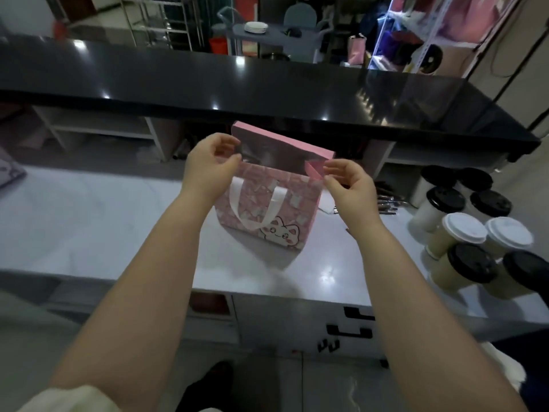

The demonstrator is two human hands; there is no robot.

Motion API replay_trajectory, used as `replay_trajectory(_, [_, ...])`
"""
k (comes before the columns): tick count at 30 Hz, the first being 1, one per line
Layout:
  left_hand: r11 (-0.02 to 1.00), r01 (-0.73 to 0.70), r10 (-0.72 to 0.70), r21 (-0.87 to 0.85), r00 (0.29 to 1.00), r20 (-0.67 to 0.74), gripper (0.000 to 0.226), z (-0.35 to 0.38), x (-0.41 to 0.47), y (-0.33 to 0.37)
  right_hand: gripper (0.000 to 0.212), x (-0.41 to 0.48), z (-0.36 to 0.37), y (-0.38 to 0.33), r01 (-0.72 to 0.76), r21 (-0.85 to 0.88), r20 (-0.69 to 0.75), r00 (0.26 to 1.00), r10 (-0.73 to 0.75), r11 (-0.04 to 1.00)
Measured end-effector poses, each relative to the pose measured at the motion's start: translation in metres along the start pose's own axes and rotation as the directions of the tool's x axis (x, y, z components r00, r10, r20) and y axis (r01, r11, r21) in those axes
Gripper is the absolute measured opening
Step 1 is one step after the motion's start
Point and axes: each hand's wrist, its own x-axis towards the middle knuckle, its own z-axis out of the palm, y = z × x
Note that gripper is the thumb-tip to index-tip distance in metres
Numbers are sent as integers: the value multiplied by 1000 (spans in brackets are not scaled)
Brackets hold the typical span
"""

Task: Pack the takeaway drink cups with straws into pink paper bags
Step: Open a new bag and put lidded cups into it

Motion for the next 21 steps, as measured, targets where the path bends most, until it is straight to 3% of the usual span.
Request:
replay_trajectory(6, [956, -207, 174, 206, 970, 169, 25, 38, -46, 34, 26, -31, -25, -5, 109, -223, 90, 992, -91, 969])
replay_trajectory(11, [806, -417, 282, 420, 895, 346, 33, 76, -79, 43, 33, -64, -50, 4, 164, -478, 91, 986, -137, 863])
replay_trajectory(15, [737, -528, 294, 422, 812, 504, 39, 113, -109, 45, 37, -98, -71, 15, 102, -618, 30, 994, -107, 780])
replay_trajectory(21, [764, -549, 247, 339, 734, 632, 45, 158, -148, 41, 39, -146, -110, 42, -104, -684, -104, 994, 45, 722])
